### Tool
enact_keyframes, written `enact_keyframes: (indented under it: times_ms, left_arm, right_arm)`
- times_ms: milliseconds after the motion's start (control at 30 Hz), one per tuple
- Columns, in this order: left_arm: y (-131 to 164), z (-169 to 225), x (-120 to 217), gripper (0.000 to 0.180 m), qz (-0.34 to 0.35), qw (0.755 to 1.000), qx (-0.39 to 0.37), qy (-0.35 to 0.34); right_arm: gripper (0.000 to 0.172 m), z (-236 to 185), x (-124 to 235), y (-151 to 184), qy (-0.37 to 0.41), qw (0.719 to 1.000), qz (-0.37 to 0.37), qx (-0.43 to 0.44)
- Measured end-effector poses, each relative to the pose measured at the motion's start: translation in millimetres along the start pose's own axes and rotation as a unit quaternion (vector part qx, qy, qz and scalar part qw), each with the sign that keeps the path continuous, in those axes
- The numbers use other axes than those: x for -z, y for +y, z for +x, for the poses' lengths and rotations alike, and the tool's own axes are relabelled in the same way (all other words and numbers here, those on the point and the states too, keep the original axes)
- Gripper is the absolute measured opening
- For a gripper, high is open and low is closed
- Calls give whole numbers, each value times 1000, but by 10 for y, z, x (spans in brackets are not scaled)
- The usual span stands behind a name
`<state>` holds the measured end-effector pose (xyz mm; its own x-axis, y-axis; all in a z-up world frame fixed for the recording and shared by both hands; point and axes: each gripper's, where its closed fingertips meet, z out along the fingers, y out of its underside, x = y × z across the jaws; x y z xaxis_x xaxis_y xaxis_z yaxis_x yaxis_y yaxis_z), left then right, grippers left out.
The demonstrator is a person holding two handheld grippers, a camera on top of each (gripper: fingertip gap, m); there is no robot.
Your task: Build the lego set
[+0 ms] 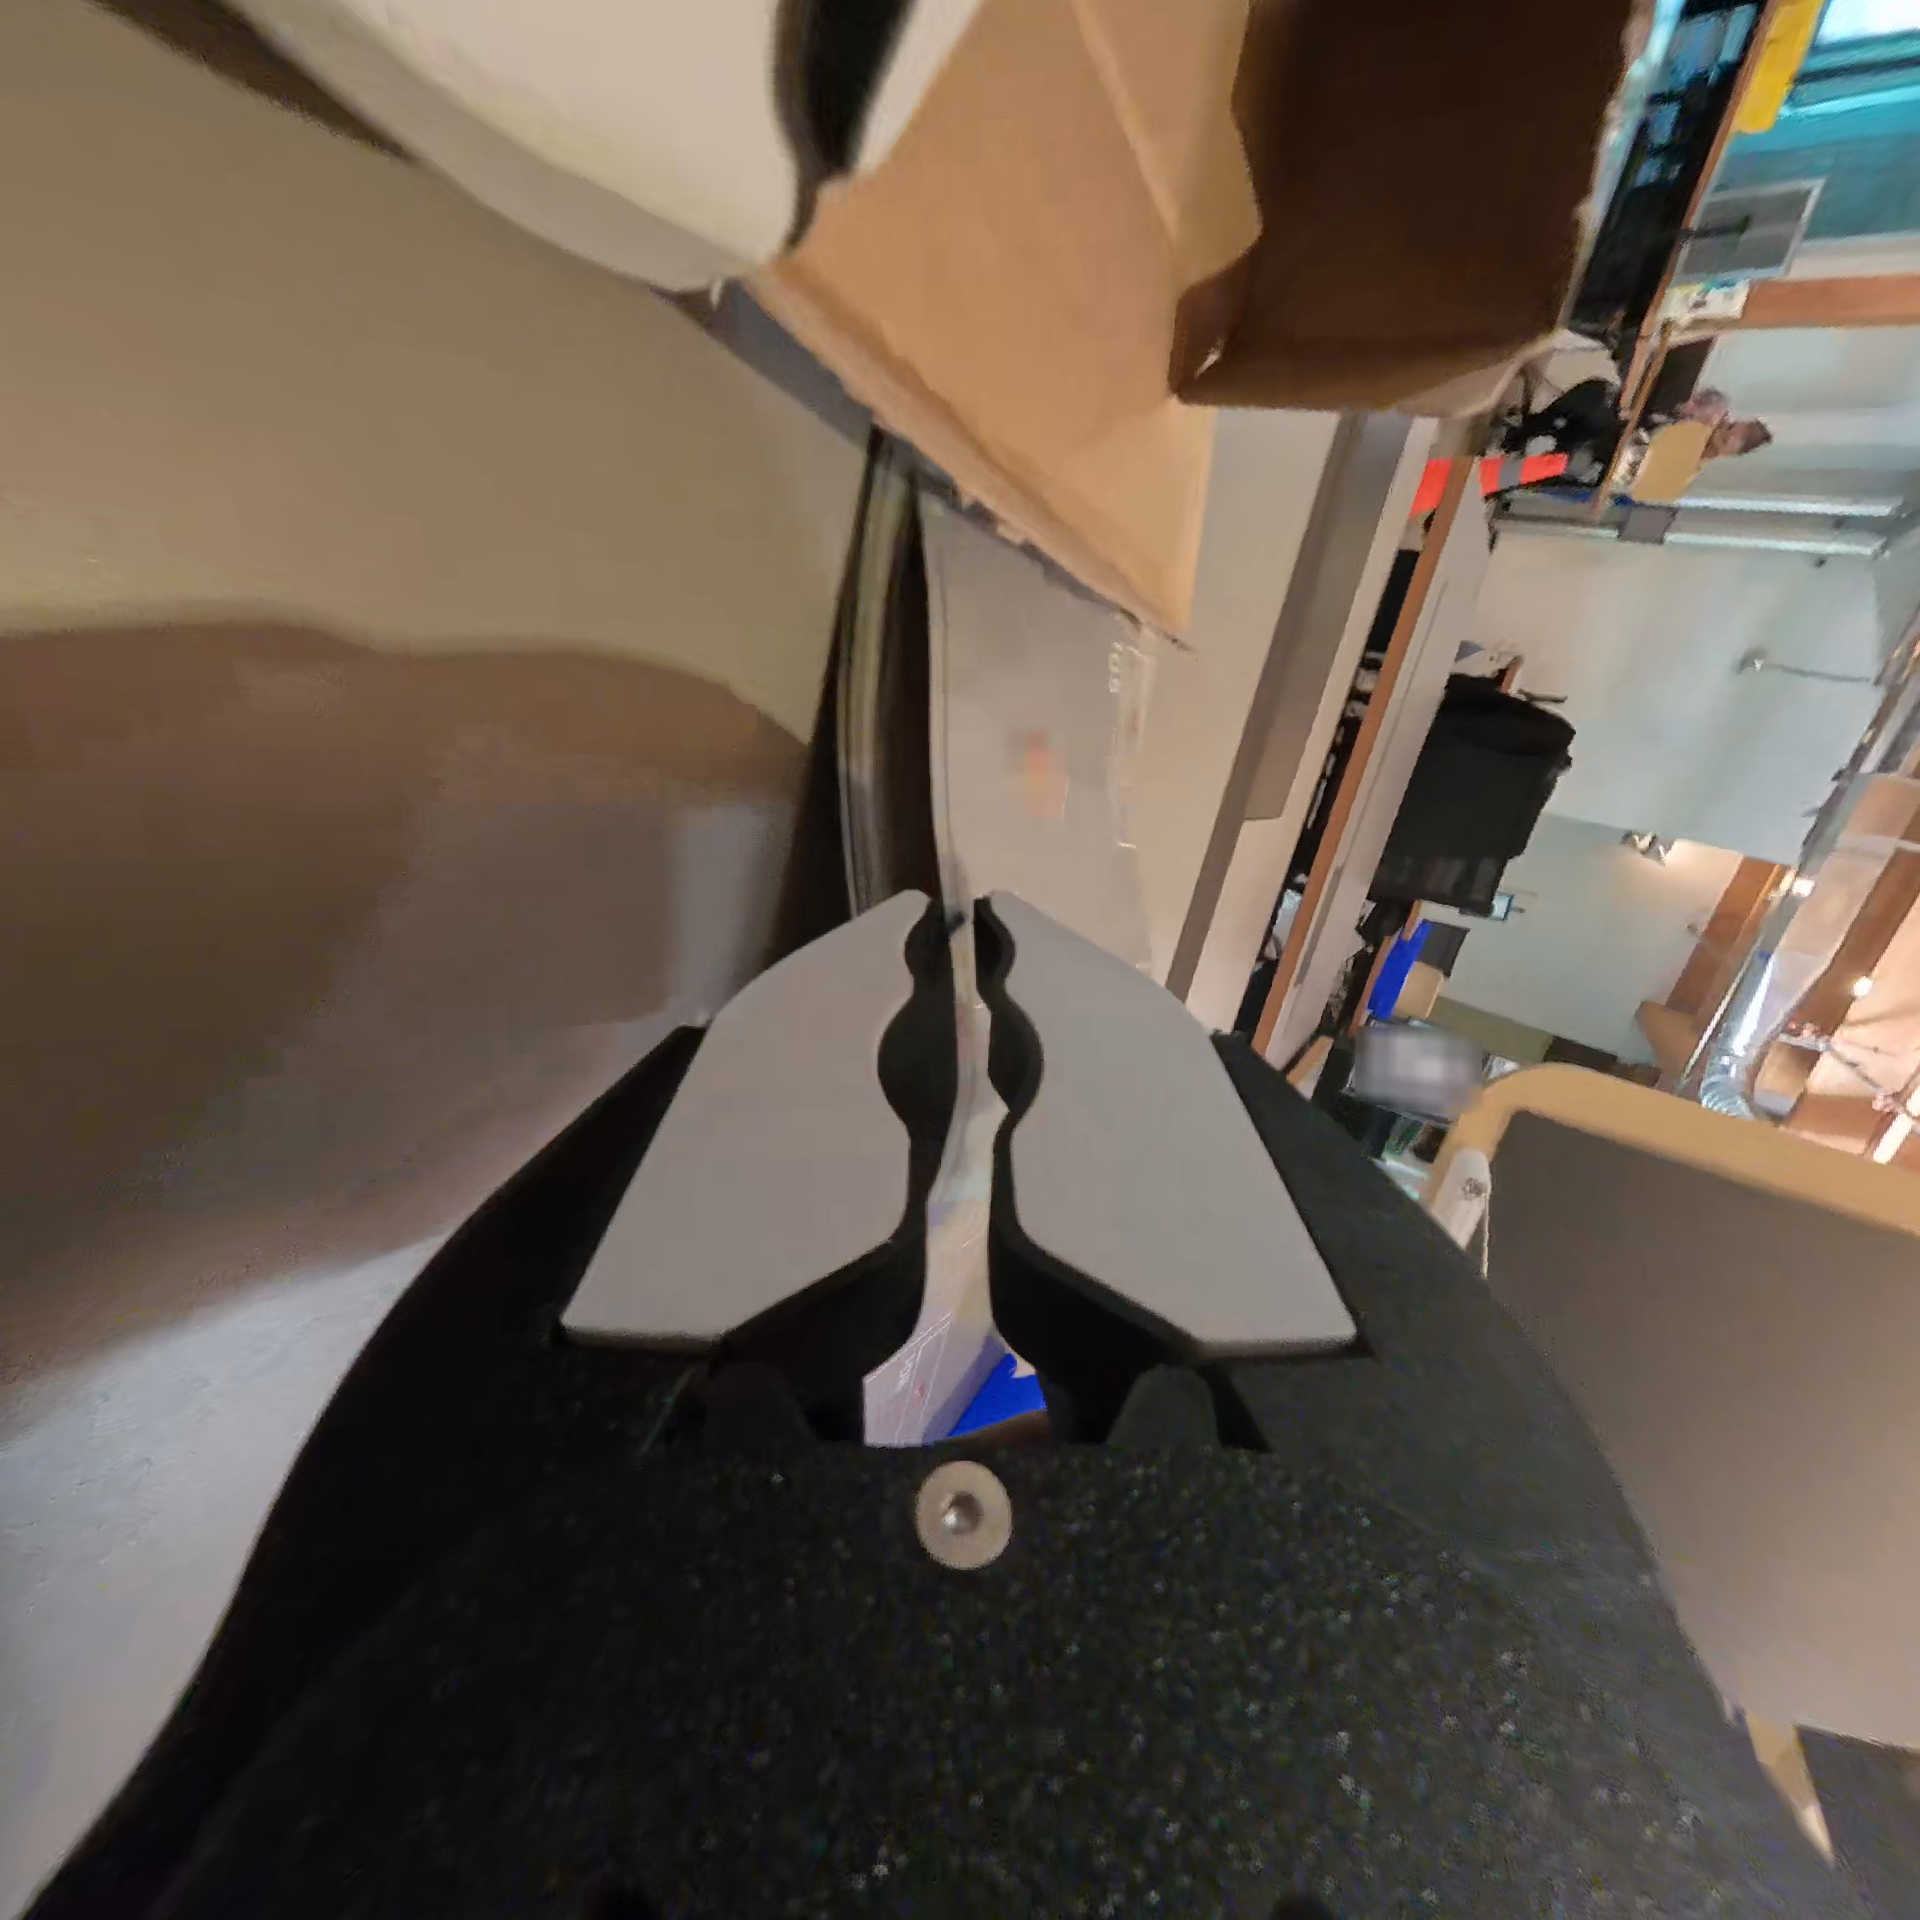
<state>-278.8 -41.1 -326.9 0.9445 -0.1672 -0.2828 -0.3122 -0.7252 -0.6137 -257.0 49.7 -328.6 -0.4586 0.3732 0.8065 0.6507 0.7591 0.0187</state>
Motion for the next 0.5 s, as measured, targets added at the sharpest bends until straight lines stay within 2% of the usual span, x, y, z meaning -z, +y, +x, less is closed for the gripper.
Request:
enact_keyframes:
  times_ms: [333, 500]
  left_arm:
    - [105, 236, 163, 0, -9, 998, -40, 55]
    - [200, 317, 120, 0, -36, 996, -45, 69]
  right_arm:
    - [5, -113, -15, -39, -21, 999, 47, -2]
    - [7, -114, 36, -120, -25, 997, 74, -9]
